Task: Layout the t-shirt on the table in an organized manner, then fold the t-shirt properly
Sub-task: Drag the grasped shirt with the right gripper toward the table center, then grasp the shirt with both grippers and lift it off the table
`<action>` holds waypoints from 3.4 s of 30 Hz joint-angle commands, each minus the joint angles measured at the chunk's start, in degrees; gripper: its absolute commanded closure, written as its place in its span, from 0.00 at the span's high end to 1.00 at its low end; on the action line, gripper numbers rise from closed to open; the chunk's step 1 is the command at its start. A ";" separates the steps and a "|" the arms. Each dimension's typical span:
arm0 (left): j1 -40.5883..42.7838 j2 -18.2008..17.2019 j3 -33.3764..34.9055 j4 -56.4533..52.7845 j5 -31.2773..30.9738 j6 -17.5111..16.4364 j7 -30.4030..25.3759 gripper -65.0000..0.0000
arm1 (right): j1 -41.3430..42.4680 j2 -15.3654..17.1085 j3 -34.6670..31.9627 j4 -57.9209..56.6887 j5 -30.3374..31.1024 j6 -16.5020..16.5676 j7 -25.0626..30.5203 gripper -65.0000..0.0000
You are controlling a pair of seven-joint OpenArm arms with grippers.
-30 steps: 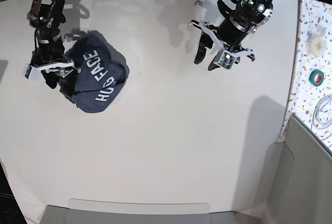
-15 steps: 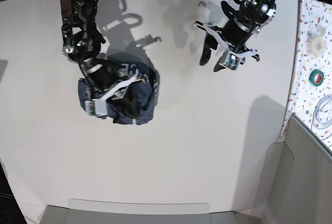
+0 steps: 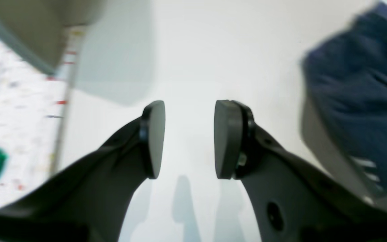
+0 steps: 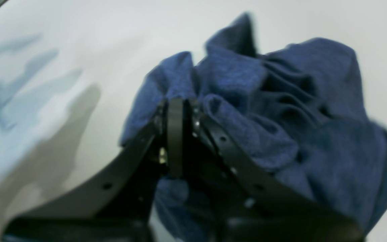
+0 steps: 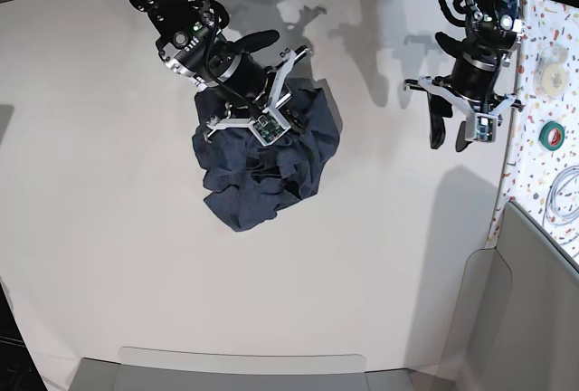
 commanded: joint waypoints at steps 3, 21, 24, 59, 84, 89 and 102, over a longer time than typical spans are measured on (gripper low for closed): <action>-0.54 0.91 -3.77 0.97 -0.22 -4.07 -1.43 0.37 | -0.82 -0.11 0.18 3.83 0.12 0.41 1.42 0.30; -7.84 4.07 -8.69 0.88 -0.31 -12.34 2.79 0.37 | -2.58 -8.37 21.45 3.65 11.02 0.15 11.53 0.38; -12.06 5.31 -8.08 0.88 -2.60 -13.83 9.82 0.37 | -3.72 -9.25 29.10 2.51 15.86 -0.99 11.26 0.38; -23.84 12.16 10.38 -0.43 -29.41 -27.63 44.11 0.42 | -8.56 -6.35 36.05 -0.48 28.61 -3.63 8.10 0.39; -14.34 8.03 13.55 1.24 -41.45 -32.47 44.19 0.00 | -19.37 4.64 30.16 3.04 28.52 7.10 6.43 0.00; -14.26 1.88 24.10 1.24 -42.77 -32.38 43.93 0.00 | -23.86 10.62 30.24 3.04 28.52 7.10 6.43 0.00; -15.05 -7.88 29.99 1.24 -43.04 -32.21 38.22 0.27 | -28.95 8.51 49.32 3.04 28.52 7.10 -2.01 0.17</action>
